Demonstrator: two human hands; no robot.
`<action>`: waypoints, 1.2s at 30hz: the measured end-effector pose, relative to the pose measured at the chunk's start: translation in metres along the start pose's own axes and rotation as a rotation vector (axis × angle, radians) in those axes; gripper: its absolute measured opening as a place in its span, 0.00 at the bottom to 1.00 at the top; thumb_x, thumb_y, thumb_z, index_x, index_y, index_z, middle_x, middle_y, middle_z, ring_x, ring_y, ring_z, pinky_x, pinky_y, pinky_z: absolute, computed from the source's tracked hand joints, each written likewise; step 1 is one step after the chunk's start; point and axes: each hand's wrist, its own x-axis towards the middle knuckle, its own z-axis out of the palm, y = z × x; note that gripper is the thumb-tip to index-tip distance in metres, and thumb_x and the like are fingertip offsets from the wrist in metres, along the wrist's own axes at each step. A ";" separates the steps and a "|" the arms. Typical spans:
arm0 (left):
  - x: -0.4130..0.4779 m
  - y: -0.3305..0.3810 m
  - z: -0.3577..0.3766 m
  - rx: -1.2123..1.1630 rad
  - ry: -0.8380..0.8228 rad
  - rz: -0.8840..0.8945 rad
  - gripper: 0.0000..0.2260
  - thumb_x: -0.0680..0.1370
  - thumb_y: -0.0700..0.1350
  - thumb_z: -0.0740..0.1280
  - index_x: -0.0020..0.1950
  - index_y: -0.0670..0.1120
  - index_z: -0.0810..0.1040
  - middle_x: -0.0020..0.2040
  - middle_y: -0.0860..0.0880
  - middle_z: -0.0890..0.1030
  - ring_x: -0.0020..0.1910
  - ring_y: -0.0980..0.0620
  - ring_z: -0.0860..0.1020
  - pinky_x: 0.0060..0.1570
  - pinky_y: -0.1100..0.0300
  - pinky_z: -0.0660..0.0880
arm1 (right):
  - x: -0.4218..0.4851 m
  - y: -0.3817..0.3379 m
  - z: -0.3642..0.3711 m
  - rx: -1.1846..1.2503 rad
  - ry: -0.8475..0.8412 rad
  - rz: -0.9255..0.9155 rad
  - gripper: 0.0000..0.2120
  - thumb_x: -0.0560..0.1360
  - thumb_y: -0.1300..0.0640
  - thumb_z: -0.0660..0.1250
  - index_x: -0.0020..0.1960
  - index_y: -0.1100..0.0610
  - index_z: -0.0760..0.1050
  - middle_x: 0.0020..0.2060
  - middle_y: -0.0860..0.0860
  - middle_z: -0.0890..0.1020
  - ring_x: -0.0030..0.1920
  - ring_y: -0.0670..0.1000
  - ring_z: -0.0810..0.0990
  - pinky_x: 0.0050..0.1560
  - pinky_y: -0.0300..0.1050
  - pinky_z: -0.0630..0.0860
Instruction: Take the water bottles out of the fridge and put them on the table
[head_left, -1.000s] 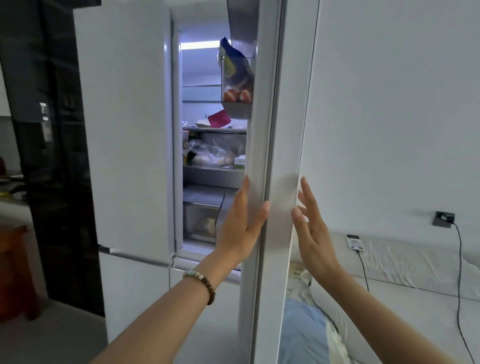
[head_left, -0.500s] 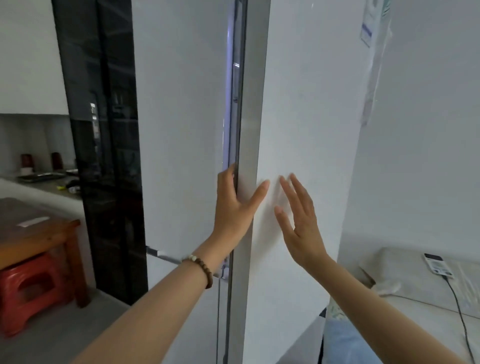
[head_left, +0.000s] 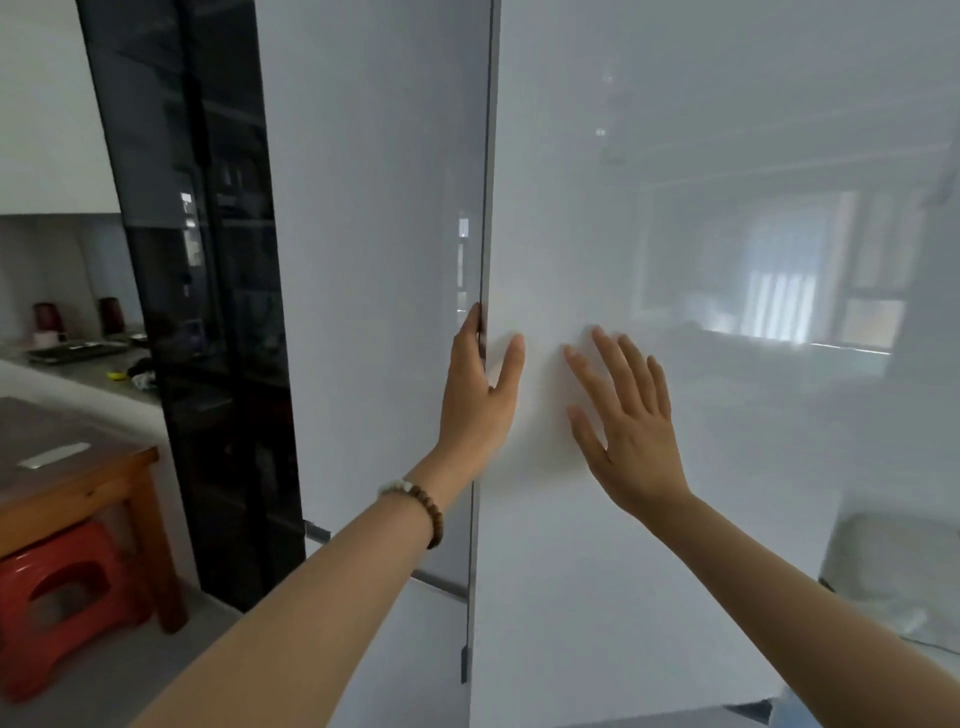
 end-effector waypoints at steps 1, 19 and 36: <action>0.006 -0.009 0.004 0.045 0.013 0.050 0.28 0.78 0.57 0.59 0.76 0.51 0.55 0.75 0.54 0.62 0.72 0.58 0.62 0.72 0.55 0.62 | 0.005 0.007 0.011 -0.027 0.021 -0.026 0.24 0.80 0.51 0.55 0.75 0.50 0.57 0.76 0.52 0.57 0.77 0.53 0.50 0.75 0.53 0.46; 0.116 -0.164 0.089 0.741 0.004 0.520 0.24 0.82 0.51 0.48 0.77 0.49 0.48 0.78 0.52 0.45 0.77 0.49 0.45 0.74 0.46 0.41 | 0.053 0.106 0.135 -0.399 0.102 -0.278 0.21 0.77 0.52 0.59 0.70 0.53 0.68 0.71 0.53 0.65 0.73 0.53 0.61 0.73 0.56 0.54; 0.121 -0.165 0.025 0.686 -0.199 0.470 0.25 0.81 0.53 0.49 0.77 0.53 0.46 0.79 0.51 0.49 0.77 0.52 0.45 0.74 0.49 0.39 | 0.062 0.052 0.096 -0.431 -0.089 -0.022 0.27 0.75 0.51 0.56 0.74 0.49 0.59 0.75 0.51 0.60 0.74 0.53 0.57 0.74 0.52 0.48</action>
